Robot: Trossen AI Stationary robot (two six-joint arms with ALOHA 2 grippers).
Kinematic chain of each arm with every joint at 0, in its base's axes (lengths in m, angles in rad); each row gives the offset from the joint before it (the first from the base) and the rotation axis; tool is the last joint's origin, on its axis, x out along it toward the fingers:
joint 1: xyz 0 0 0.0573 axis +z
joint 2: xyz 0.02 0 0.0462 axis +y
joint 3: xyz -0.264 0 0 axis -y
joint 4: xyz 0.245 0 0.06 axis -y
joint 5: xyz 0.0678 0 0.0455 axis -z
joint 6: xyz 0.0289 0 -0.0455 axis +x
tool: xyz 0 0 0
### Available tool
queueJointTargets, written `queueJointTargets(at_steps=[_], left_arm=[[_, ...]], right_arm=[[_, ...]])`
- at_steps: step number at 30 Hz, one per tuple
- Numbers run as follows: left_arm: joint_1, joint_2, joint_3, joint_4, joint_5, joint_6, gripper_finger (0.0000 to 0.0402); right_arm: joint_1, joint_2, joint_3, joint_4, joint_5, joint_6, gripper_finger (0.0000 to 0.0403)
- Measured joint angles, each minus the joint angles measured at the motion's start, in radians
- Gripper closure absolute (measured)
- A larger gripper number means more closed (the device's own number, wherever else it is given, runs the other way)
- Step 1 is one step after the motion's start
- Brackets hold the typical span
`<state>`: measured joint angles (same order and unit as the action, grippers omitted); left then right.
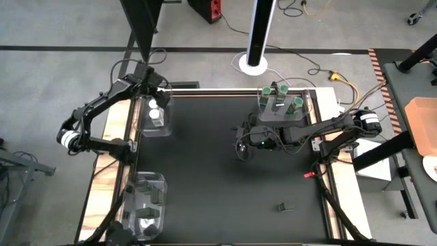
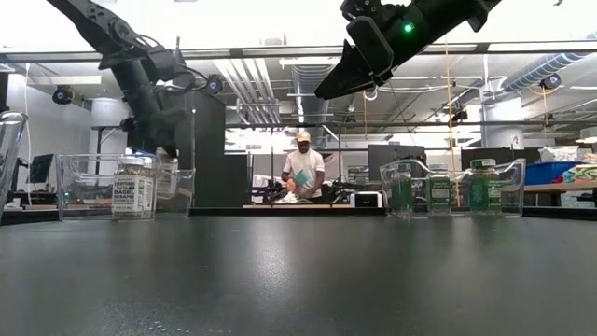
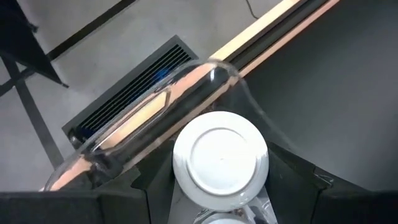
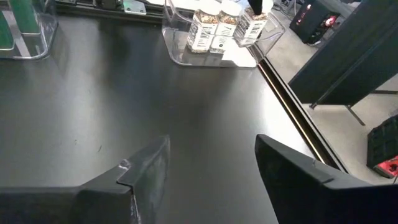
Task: Sort spices by type
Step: Put the white seasoning bottle into the top left transparent bin
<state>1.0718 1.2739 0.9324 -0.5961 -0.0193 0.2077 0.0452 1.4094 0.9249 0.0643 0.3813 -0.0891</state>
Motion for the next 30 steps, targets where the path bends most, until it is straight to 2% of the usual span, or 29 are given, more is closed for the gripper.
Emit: queueJointTargets(at_steps=[8,12,23,30], left_arm=[[0.0,0.001,-0.014,0.0,-0.019,-0.013,0.0215],[0.001,0.001,-0.014,0.003,-0.022,-0.014,0.0201],[0.002,0.004,-0.014,0.007,-0.022,-0.026,0.0203],[0.002,0.071,-0.014,0.011,-0.016,-0.034,0.0203]], right_arm=[[0.0,0.0,0.0,0.0,0.0,0.0,0.0167],[0.0,0.0,0.0,0.0,0.0,0.0,0.0163],[0.0,0.0,0.0,0.0,0.0,-0.007,0.0168],[0.0,0.0,0.0,0.0,0.0,-0.016,0.0156]])
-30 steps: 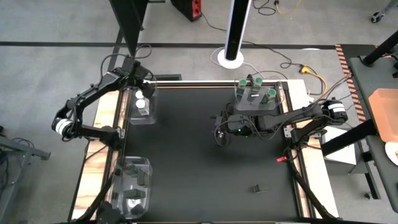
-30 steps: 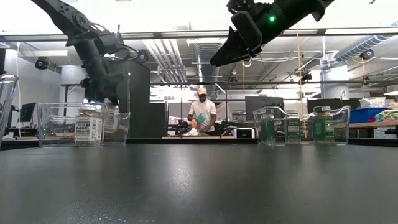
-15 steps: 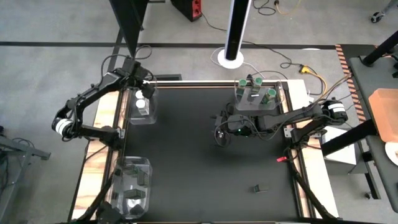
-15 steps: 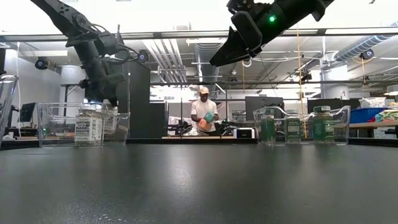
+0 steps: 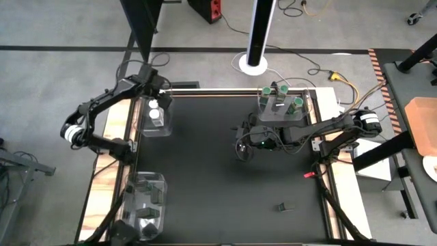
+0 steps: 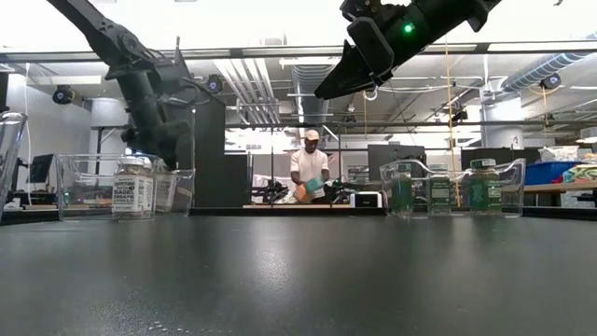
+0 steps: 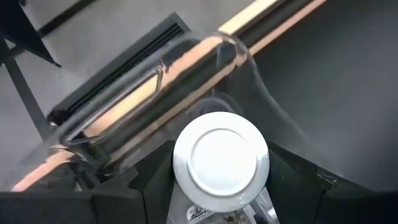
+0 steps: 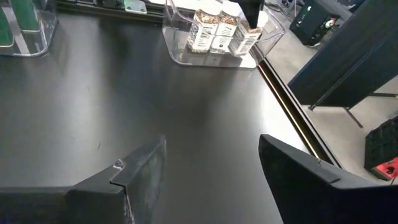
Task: Sort spices by type
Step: Put the white seasoning bottle into the top left transparent bin
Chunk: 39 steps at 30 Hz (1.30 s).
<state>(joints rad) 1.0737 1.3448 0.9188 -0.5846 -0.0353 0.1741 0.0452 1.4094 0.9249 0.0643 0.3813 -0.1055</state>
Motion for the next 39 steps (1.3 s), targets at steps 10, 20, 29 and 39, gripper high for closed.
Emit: queueJointTargets(at_steps=[10,20,29,39], left_arm=[[0.008,0.048,0.0,0.056,-0.001,0.018,0.0203],[0.035,0.056,0.0,0.069,-0.001,0.026,0.0198],[0.035,0.056,0.0,0.071,-0.007,0.027,0.0163],[0.035,0.023,0.039,0.034,-0.01,0.053,0.016]], right_arm=[[0.0,0.0,0.0,-0.001,0.0,0.0,0.0161],[0.0,0.0,0.0,-0.001,0.0,0.0,0.0153],[0.0,0.0,0.0,-0.002,0.0,0.008,0.0139],[0.0,0.0,0.0,-0.003,0.0,0.008,0.0148]])
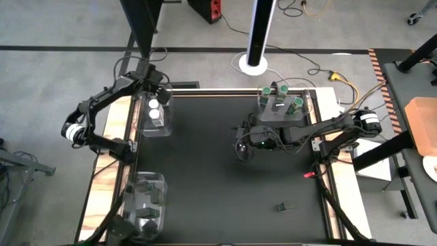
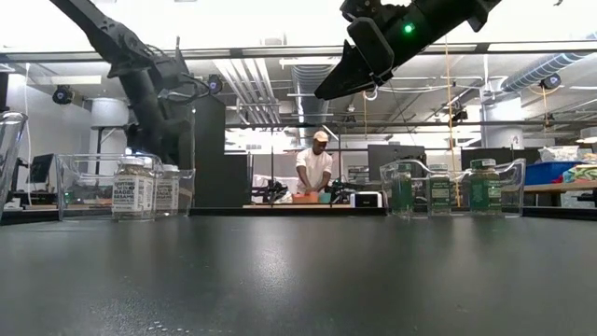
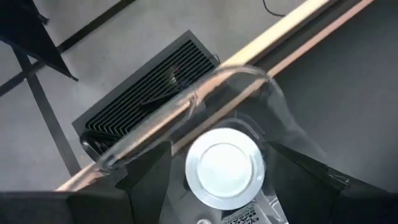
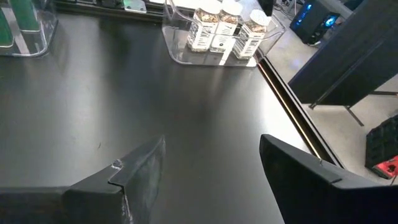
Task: Sort spices by type
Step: Put the white seasoning bottle into the top left transparent bin, then adjust the white seasoning bottles in the top left transparent bin
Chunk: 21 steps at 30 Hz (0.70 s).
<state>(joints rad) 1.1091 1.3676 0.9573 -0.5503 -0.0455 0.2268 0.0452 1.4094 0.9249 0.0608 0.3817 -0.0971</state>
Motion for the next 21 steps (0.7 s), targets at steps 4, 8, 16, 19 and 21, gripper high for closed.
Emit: queueJointTargets(at_steps=[4,8,16,19,21], left_arm=[[0.0,-0.003,0.042,-0.027,0.008,-0.022,0.016],[-0.011,-0.003,0.046,-0.03,0.054,-0.034,0.0192],[-0.014,0.004,0.044,-0.042,0.055,-0.065,0.0387],[-0.013,0.005,0.042,-0.044,0.026,-0.059,0.0386],[-0.013,0.005,0.042,-0.053,-0.026,-0.054,0.0388]], right_arm=[[0.0,0.0,0.0,0.001,0.001,0.0,0.0152],[0.0,0.0,0.0,0.005,0.003,0.009,0.0148],[0.0,0.0,0.0,0.005,0.003,0.019,0.014],[0.0,0.0,0.0,0.007,0.003,0.018,0.0145],[0.0,0.0,0.0,0.007,0.003,0.018,0.0149]])
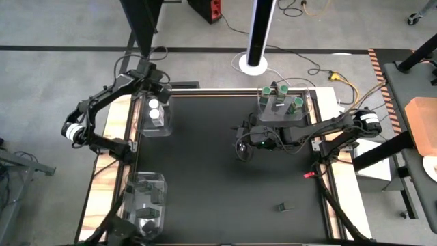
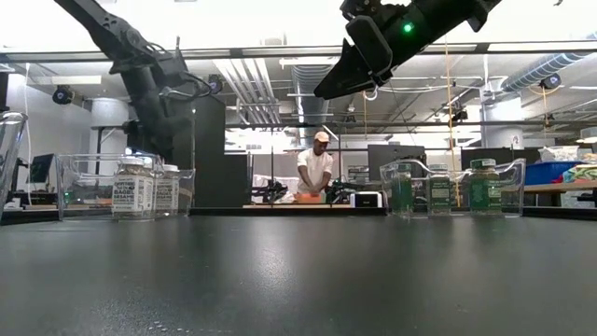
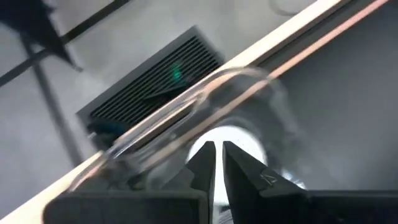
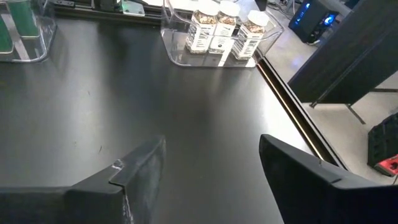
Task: Sort spices by type
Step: Adjust the white seasoning bottles in the top left transparent bin
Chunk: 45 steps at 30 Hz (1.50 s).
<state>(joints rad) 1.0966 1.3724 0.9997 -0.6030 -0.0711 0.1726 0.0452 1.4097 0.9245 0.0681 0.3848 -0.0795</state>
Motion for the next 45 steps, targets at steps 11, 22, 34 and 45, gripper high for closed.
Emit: queueJointTargets(at_steps=[11,22,34,45], left_arm=[[0.0,0.0,-0.001,-0.056,-0.025,0.081,0.0401],[0.0,0.0,-0.001,-0.075,-0.017,0.088,0.0401],[0.0,0.0,-0.001,-0.083,-0.034,0.089,0.0401],[0.0,0.001,0.001,-0.088,-0.105,0.104,0.0401]], right_arm=[[0.0,0.0,0.0,0.0,0.0,0.0,0.0151],[0.0,0.0,0.0,0.004,0.0,0.001,0.0148],[0.0,0.0,0.0,0.016,0.001,0.001,0.0155],[0.0,0.0,0.0,0.017,0.001,0.001,0.0146]])
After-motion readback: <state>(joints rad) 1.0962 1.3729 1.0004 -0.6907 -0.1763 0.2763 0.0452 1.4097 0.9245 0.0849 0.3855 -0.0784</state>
